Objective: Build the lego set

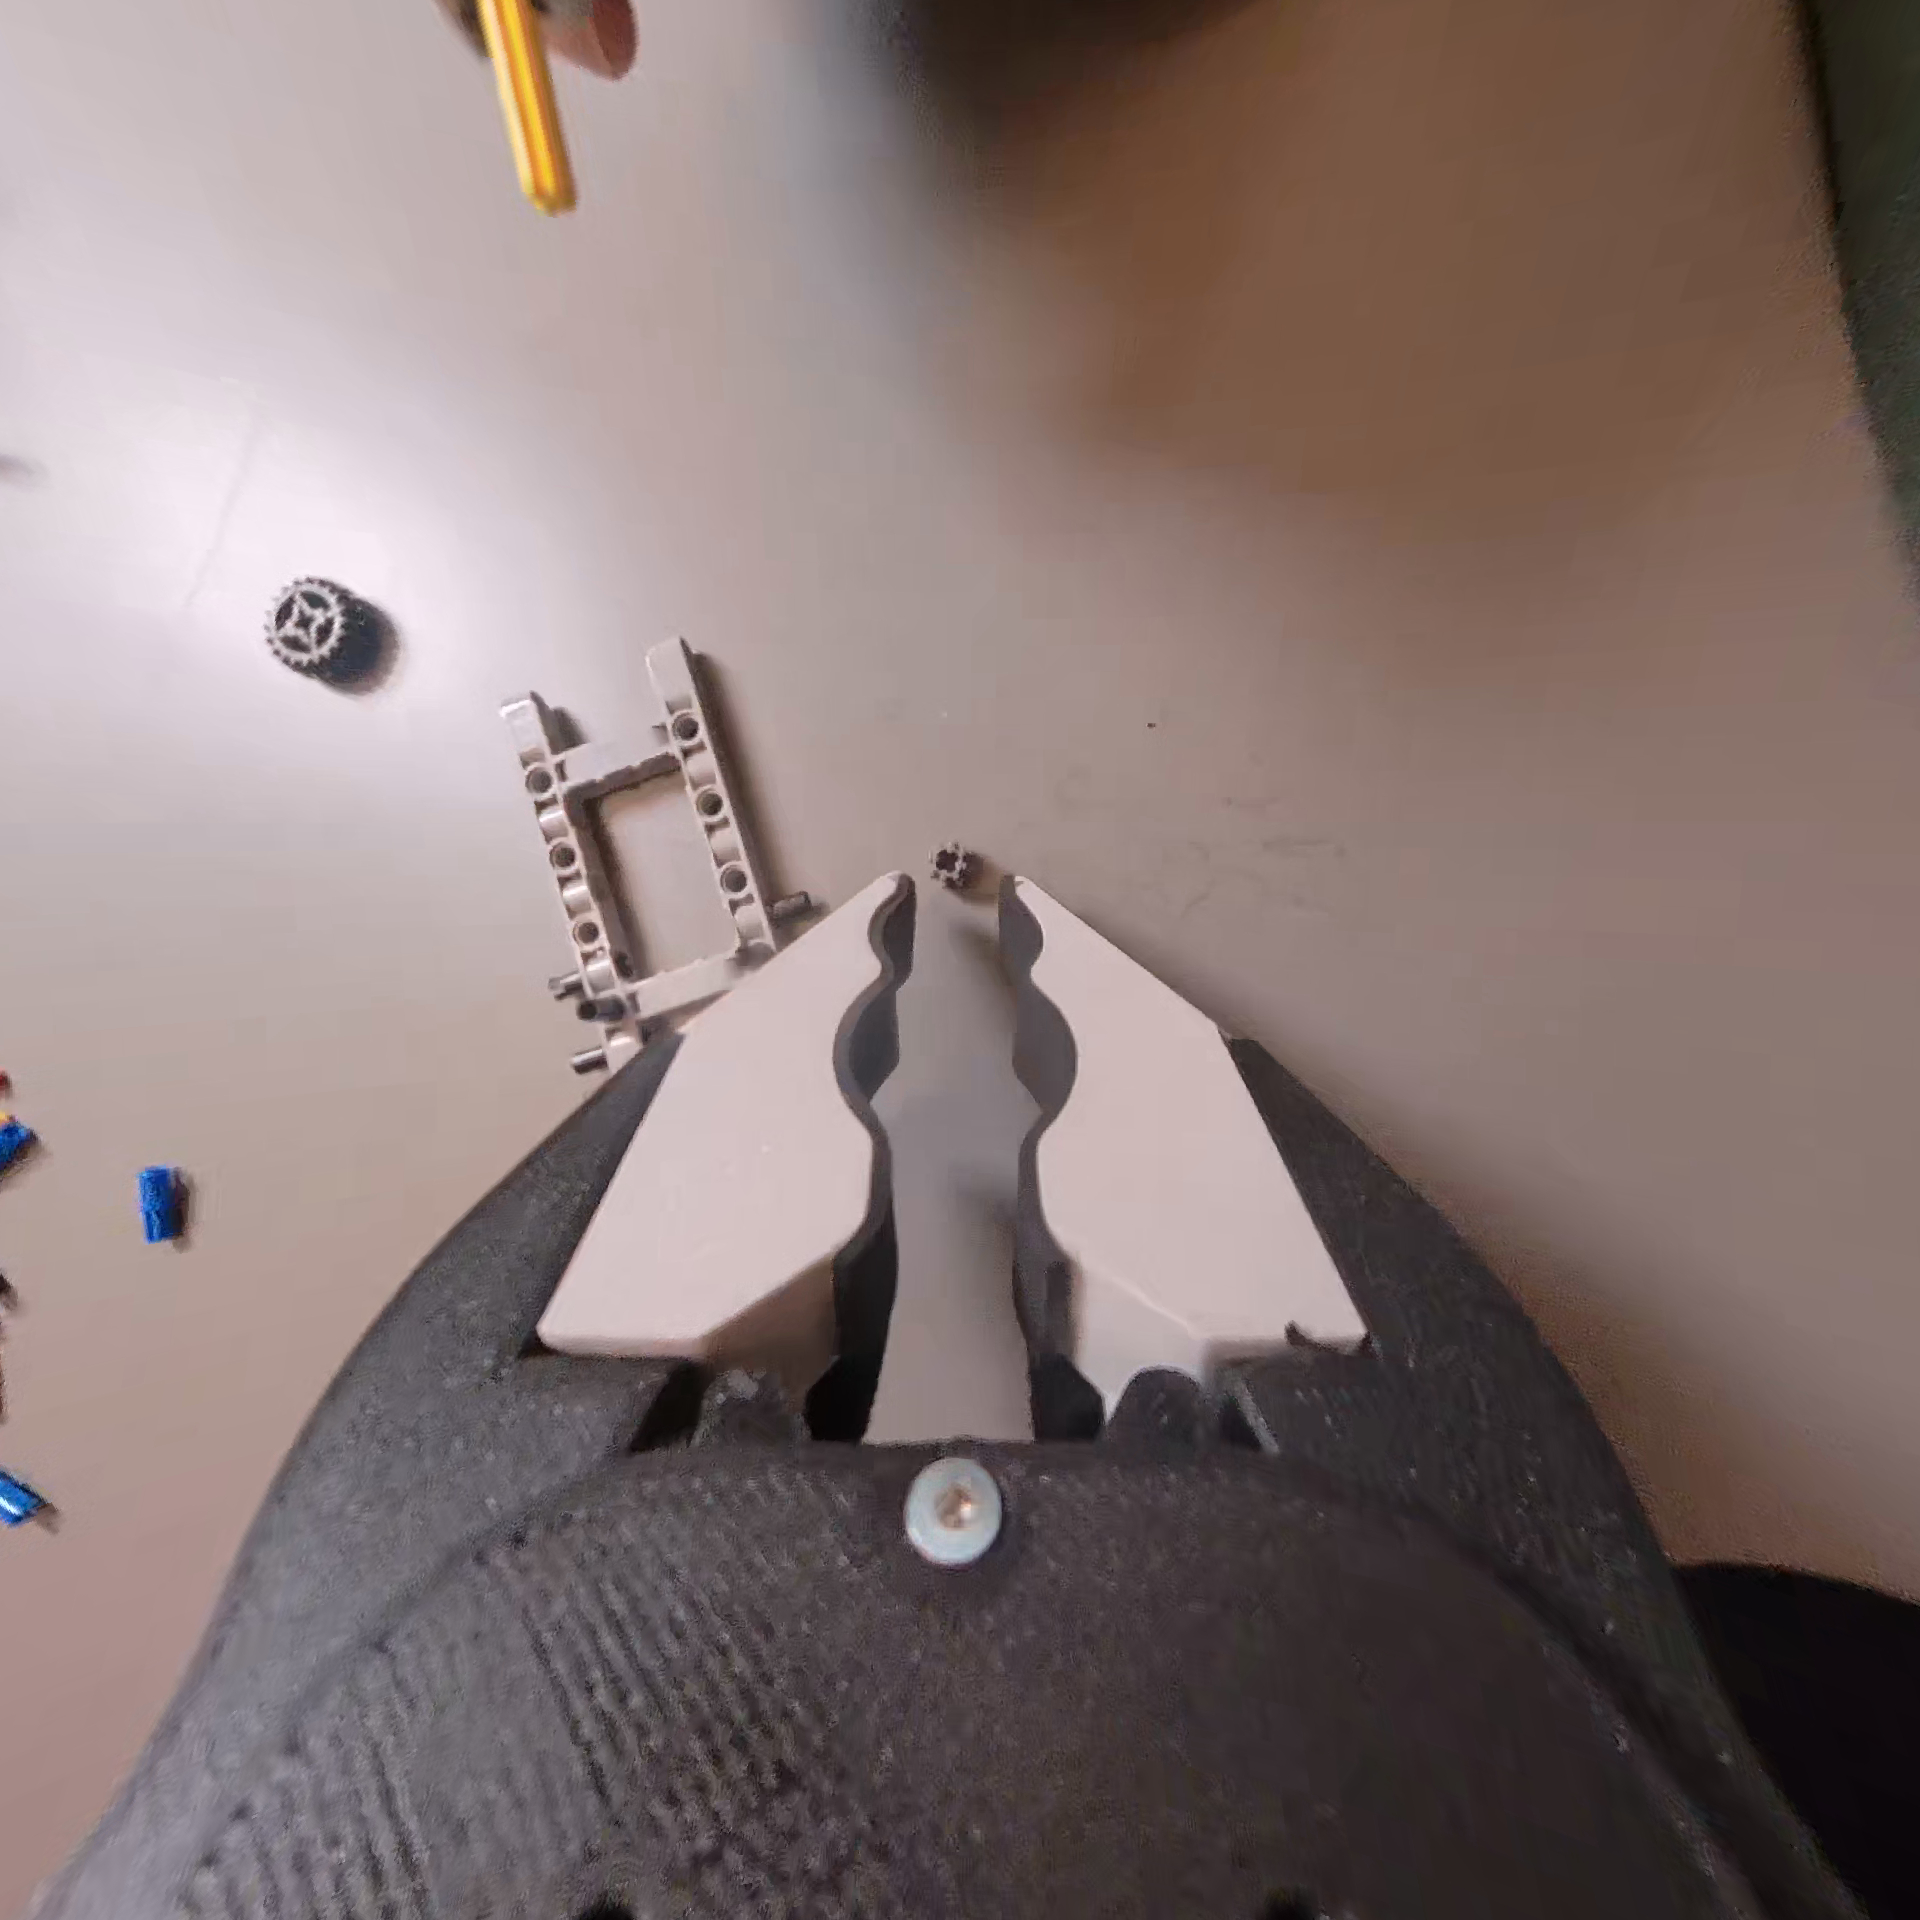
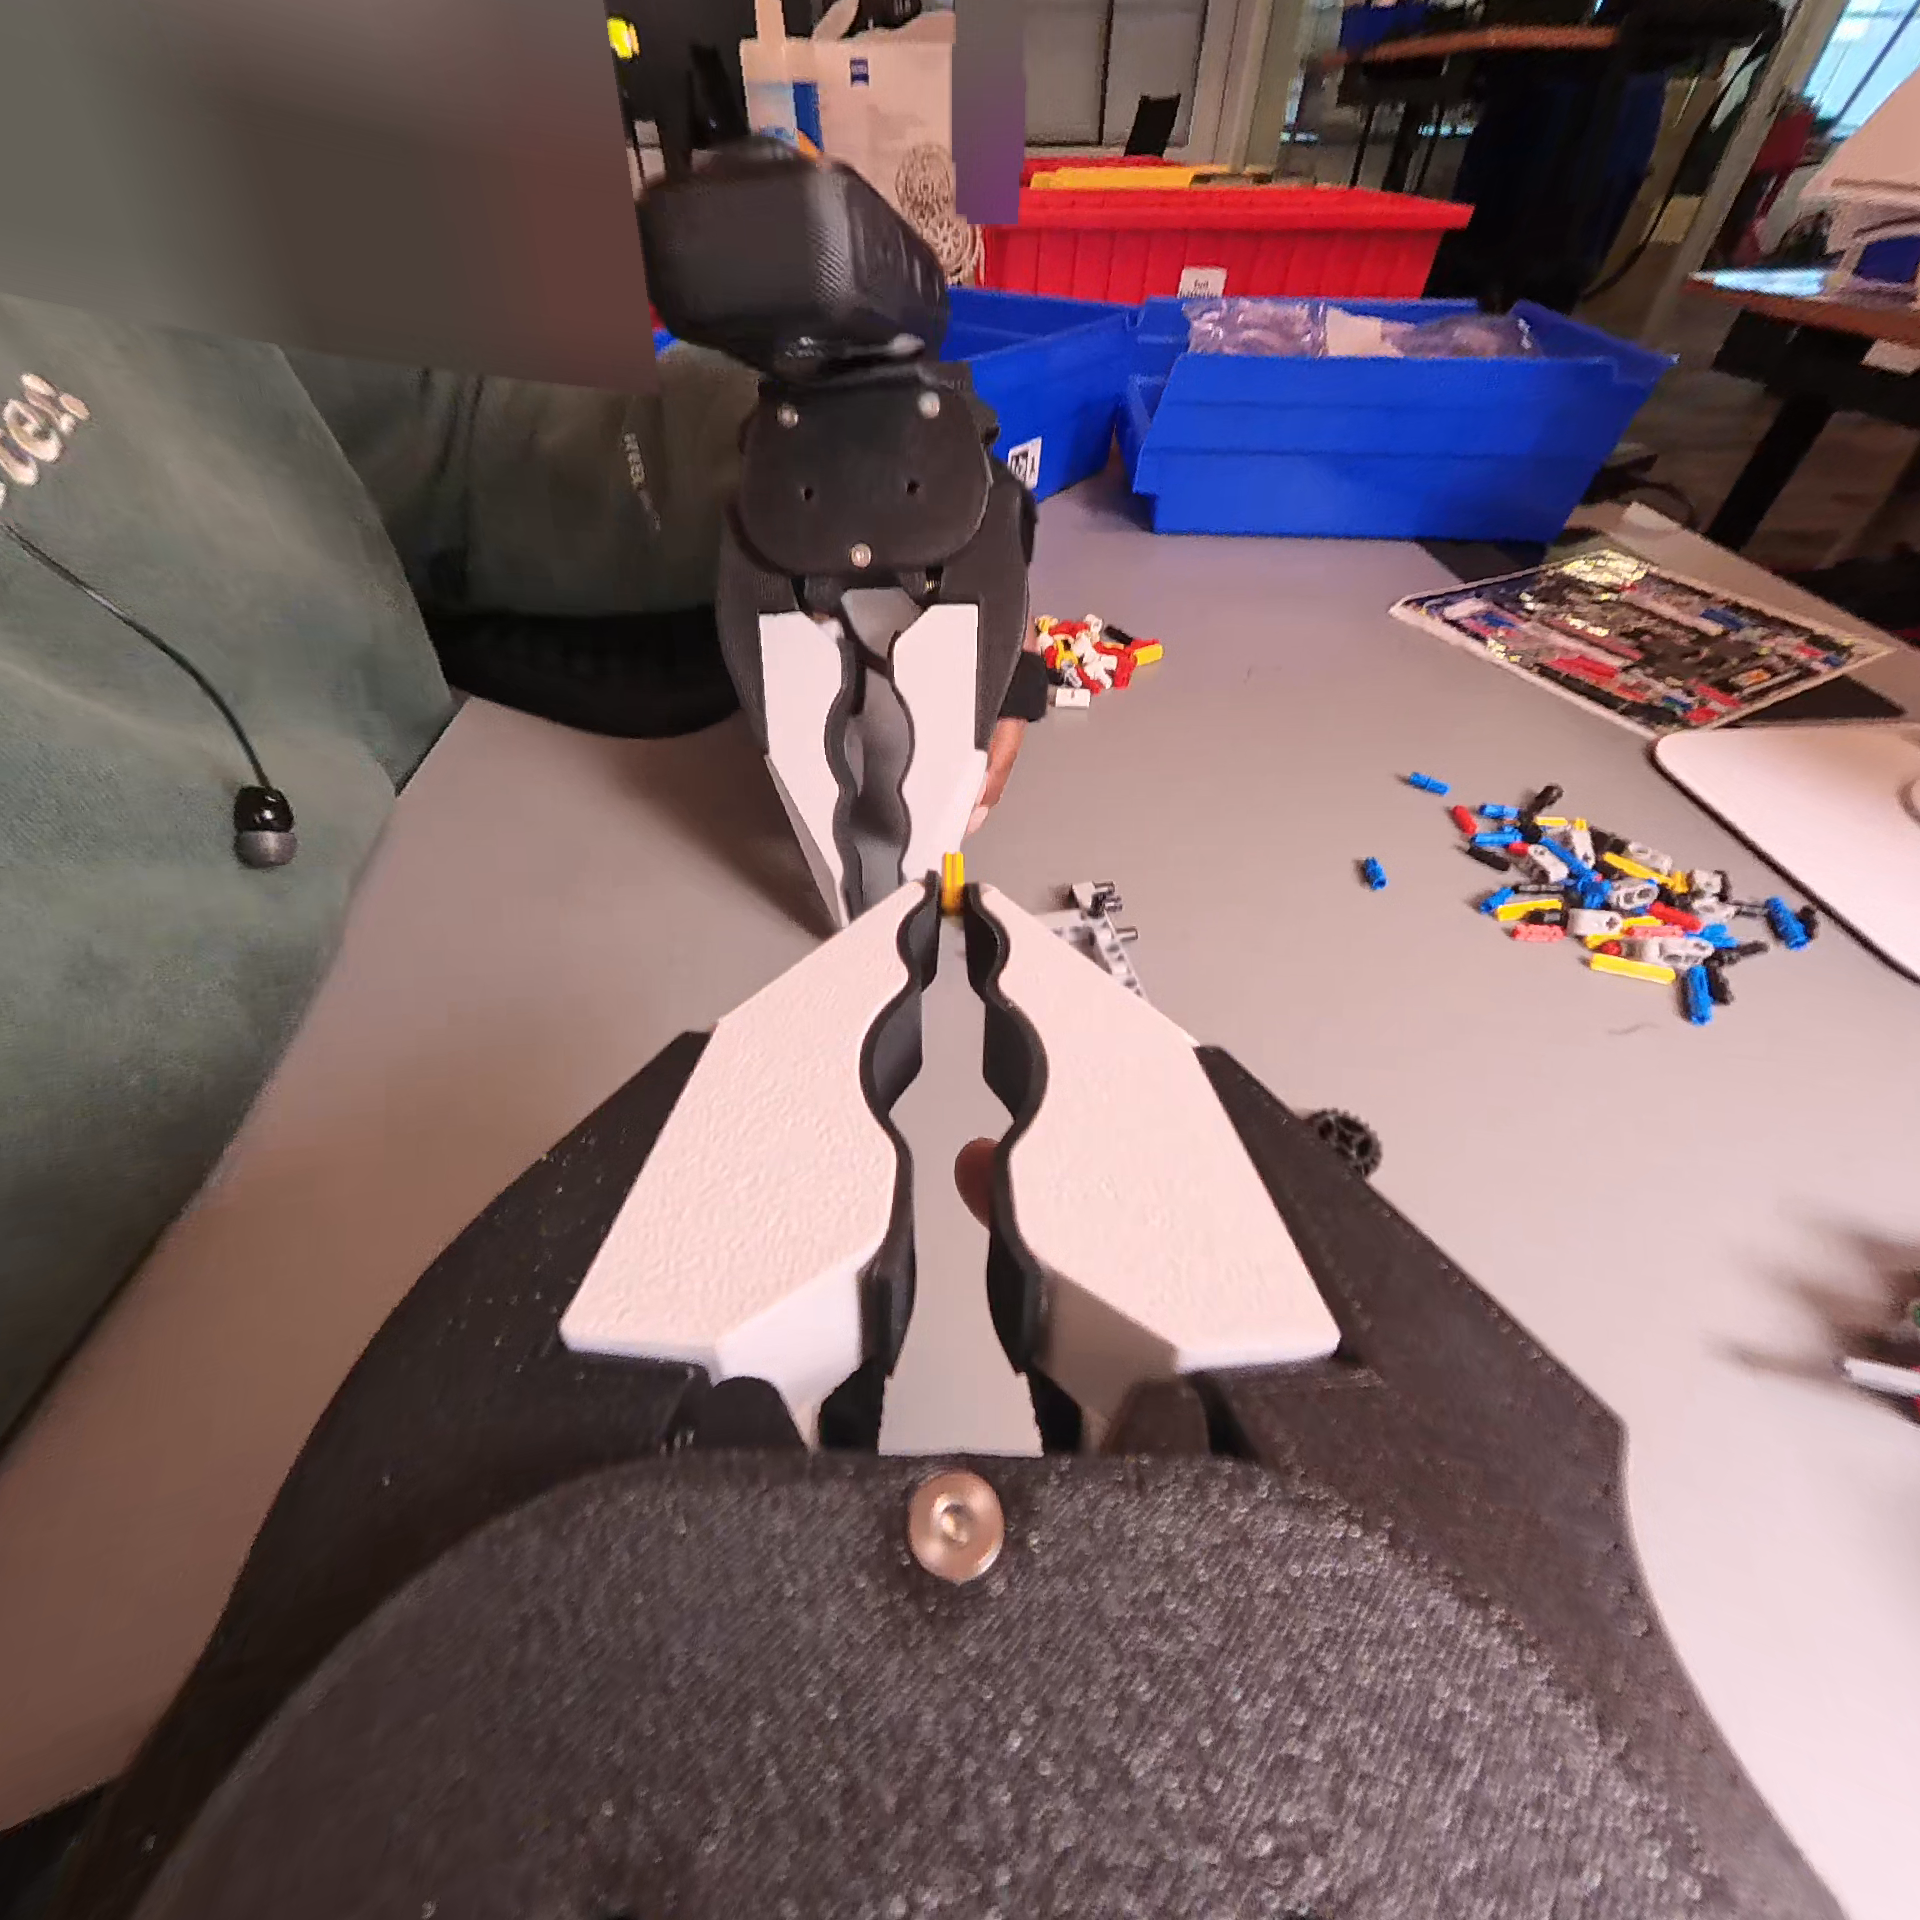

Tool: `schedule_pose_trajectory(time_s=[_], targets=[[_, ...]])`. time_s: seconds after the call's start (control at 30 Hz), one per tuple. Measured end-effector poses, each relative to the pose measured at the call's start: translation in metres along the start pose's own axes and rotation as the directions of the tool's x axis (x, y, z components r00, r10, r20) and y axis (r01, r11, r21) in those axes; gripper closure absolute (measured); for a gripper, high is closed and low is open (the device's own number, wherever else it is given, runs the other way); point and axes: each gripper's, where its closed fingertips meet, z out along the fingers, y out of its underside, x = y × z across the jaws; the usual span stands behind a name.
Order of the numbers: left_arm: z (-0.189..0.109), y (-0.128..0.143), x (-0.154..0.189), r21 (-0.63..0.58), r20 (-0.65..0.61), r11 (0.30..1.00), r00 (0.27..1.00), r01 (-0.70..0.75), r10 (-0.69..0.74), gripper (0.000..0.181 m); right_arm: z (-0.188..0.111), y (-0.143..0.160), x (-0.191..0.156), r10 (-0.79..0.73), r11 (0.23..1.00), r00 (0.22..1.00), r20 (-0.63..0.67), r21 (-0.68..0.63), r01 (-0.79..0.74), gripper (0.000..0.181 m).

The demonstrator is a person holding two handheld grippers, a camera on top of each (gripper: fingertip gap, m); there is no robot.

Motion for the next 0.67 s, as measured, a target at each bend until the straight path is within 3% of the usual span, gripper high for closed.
schedule_pose_trajectory(time_s=[0.03, 0.27, 0.4, 0.67], targets=[[0.001, -0.001, 0.0, -0.024, -0.015, 0.999, 1.0, -0.022, 0.022, 0.167, -0.001, 0.003, 0.001, 0.005, 1.0, 1.0, 0.0, -0.009, -0.005, 0.178], [0.006, -0.003, 0.0, -0.124, -0.063, 0.992, 0.998, -0.026, 0.018, 0.169, -0.011, 0.006, 0.004, 0.009, 1.0, 1.0, -0.029, -0.012, -0.009, 0.178], [0.006, -0.001, -0.001, -0.148, -0.024, 0.989, 0.999, 0.022, -0.026, 0.169, -0.012, 0.009, 0.004, 0.01, 1.0, 0.999, -0.032, -0.019, -0.01, 0.178], [0.004, -0.007, -0.003, -0.137, 0.05, 0.953, 0.963, 0.269, -0.265, 0.168, -0.011, 0.01, 0.004, 0.001, 1.0, 0.999, -0.043, -0.029, -0.003, 0.178]])
